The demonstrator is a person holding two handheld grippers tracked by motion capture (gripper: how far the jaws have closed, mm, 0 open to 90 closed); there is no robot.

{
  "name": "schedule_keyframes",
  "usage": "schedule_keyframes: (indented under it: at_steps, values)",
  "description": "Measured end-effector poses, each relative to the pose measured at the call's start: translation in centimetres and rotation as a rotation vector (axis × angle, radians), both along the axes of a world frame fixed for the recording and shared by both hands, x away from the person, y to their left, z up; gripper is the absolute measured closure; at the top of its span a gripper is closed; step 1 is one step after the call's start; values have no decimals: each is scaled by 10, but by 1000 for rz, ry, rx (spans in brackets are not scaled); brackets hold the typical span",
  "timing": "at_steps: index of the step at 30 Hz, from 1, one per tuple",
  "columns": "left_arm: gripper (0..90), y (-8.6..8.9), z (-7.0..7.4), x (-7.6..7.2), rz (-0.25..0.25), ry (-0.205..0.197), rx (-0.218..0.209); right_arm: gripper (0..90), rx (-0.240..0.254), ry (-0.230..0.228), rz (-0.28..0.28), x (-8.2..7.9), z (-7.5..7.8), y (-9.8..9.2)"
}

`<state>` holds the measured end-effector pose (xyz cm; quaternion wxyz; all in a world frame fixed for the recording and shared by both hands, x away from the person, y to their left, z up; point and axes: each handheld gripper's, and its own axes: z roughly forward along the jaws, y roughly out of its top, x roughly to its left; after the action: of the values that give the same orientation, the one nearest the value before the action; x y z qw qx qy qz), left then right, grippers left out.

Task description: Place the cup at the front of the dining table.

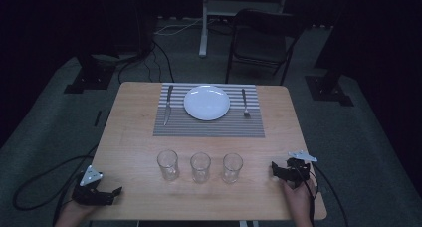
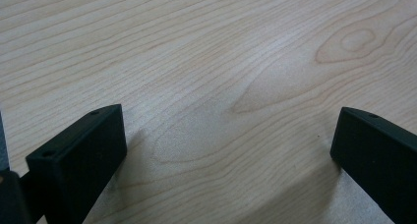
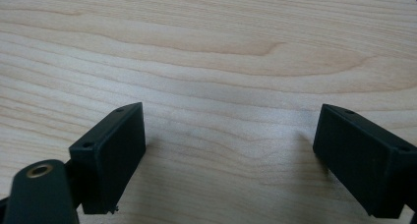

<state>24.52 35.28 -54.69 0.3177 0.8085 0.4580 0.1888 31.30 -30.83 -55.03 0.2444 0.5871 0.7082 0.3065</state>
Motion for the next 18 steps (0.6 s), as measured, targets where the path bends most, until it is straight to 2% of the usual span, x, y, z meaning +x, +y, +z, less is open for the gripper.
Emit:
schedule_keyframes:
  at_steps: [10, 13, 15, 18]
  values:
    - [8, 0, 0, 1, 28, 1, 0, 121, 0, 0, 0, 0, 0, 0]
    - [9, 1, 0, 1, 19, 1, -1, 121, 0, 0, 0, 0, 0, 0]
    - [8, 1, 1, 1, -7, 5, 4, 121, 0, 0, 0, 0, 0, 0]
    - [8, 0, 1, 1, -10, 15, 8, 121, 0, 0, 0, 0, 0, 0]
